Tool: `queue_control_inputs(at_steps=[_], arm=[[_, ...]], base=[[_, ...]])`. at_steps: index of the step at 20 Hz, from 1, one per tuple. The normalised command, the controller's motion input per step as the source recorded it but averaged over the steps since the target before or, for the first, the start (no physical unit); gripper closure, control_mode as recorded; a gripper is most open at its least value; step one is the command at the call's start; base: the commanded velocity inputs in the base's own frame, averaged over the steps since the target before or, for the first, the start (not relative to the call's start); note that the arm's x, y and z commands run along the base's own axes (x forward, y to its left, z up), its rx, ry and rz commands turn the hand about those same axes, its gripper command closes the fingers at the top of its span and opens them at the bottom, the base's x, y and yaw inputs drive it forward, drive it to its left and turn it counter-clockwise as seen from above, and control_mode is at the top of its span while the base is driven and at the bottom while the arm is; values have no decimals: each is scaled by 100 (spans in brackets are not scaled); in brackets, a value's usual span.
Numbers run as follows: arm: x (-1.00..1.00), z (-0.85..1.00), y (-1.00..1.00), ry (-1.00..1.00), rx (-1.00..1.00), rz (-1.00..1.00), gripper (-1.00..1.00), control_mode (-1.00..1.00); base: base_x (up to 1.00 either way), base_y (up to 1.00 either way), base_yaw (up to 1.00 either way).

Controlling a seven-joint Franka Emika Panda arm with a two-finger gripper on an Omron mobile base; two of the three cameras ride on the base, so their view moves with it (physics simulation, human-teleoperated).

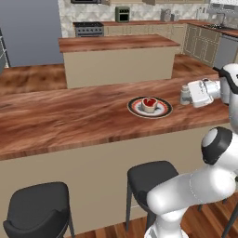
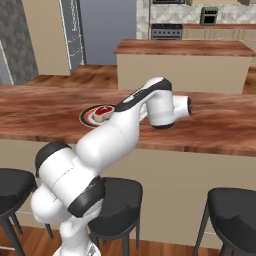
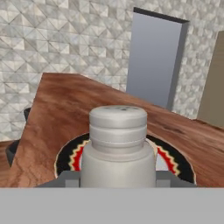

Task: Retrieve the shaker from the cabinet and place it next the steak on a plate on the dining table.

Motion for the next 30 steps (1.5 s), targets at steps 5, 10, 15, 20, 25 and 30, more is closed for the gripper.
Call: queue_control_inputs(at_steps=[5,10,15,20,25,30], arm=[[7,-18,-2,0,3,0,100,-100],[17,-14,-1,0,10,0,100,-100],[31,-8,0,0,4,0,100,-100],[34,-7,0,0,0,0,100,-100],[19,-10,-7,0,0,0,100,-100],[6,-16,-16,0,0,0,100,-100]], base=[[0,0,0],[0,0,0],[0,0,0],[0,0,0],[0,0,0],[0,0,0]])
